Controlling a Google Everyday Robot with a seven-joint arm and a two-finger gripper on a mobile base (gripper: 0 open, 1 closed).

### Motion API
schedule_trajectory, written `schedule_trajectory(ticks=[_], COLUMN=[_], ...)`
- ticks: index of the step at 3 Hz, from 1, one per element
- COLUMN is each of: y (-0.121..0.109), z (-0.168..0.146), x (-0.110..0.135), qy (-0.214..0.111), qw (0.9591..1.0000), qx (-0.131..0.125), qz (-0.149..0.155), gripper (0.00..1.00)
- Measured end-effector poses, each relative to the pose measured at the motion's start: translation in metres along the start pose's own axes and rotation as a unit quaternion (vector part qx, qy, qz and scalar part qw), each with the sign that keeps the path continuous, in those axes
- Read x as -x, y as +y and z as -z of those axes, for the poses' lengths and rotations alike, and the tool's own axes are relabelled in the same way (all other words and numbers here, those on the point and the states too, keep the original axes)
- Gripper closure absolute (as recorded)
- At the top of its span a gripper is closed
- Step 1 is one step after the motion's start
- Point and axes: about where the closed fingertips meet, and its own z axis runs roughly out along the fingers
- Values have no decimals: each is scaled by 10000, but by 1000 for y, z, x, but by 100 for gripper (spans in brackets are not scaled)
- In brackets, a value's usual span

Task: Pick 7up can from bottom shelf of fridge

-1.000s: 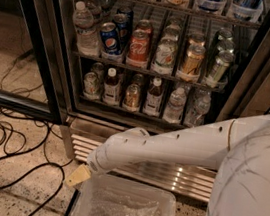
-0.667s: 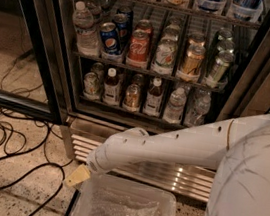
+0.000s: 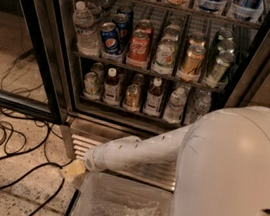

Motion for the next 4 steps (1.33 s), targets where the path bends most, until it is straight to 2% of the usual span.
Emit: schedule_trajectory(ticks=[1, 2, 3, 4], y=[-26, -29, -29, -38], z=[-17, -15, -15, -22], x=[18, 37, 37, 50], qy=[-567, -946, -946, -1236], qw=[9978, 9947, 9947, 9911], qx=[-242, -307, -307, -464], qz=[-251, -251, -251, -166], gripper=[0, 0, 0, 0])
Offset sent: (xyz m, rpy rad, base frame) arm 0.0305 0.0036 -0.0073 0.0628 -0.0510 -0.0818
